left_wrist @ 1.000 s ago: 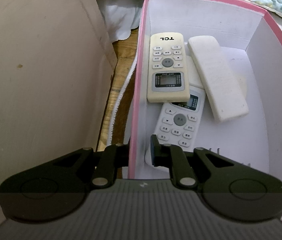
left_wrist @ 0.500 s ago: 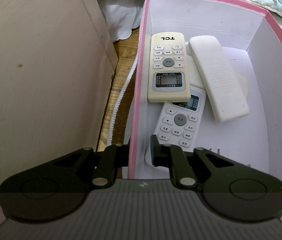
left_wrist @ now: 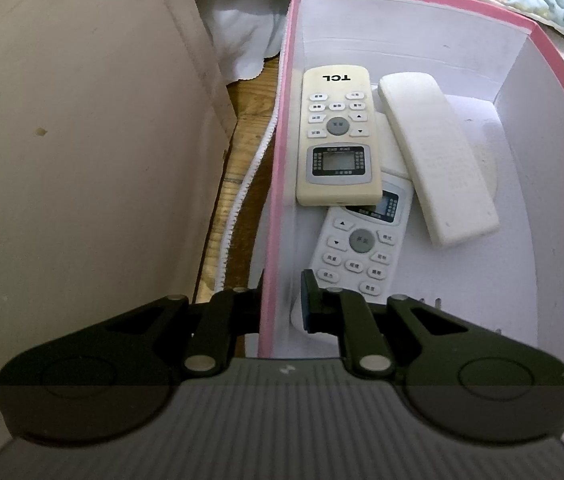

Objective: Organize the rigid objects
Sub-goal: 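Carry the silver key into the box and release it on the remotes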

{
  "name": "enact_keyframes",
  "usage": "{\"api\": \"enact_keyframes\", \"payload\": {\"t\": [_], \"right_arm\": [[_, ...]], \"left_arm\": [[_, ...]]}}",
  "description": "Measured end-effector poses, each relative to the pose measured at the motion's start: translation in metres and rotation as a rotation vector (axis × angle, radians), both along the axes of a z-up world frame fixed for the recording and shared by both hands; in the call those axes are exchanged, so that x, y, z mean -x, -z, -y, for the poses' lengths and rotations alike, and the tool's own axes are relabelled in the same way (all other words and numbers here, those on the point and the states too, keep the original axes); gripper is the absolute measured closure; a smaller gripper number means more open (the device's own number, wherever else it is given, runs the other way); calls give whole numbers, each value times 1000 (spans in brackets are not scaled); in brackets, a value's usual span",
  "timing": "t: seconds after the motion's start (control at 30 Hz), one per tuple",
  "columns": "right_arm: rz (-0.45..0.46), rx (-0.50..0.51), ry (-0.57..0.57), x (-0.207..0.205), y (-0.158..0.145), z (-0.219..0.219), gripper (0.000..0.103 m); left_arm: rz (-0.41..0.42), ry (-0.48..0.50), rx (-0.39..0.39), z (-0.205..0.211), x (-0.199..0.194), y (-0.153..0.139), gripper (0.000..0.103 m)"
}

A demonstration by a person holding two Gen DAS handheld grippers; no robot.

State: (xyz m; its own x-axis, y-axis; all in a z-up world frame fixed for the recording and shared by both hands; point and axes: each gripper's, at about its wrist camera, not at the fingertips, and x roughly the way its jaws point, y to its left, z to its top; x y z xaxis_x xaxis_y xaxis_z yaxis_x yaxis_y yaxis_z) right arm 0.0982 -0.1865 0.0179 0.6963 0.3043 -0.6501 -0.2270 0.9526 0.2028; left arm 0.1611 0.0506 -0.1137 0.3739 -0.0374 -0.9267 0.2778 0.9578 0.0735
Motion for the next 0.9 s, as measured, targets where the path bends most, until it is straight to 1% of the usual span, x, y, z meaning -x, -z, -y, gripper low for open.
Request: {"api": "enact_keyframes", "payload": {"t": [0.1, 0.23, 0.4, 0.63, 0.7, 0.77, 0.8, 0.9], "right_arm": [[-14, -4, -25, -16, -1, -13, 100], [-46, -17, -45, -42, 9, -28, 100], [-114, -8, -37, -76, 35, -40, 100], [-213, -64, 26, -119, 74, -41, 99], [-223, -76, 38, -127, 82, -42, 99], [-225, -91, 56, -133, 87, -43, 96], [-226, -103, 62, -135, 89, -43, 91], [-221, -164, 72, -133, 89, -41, 90]], "left_arm": [[2, 1, 4, 0, 1, -1, 91], [6, 5, 5, -1, 2, -1, 91], [11, 10, 10, -1, 4, -3, 91], [13, 10, 12, -1, 5, -4, 91], [13, 12, 11, -1, 5, -3, 91], [12, 14, 10, -1, 5, -3, 91], [10, 14, 11, -1, 5, -2, 91], [7, 14, 14, -1, 4, -1, 91]]}}
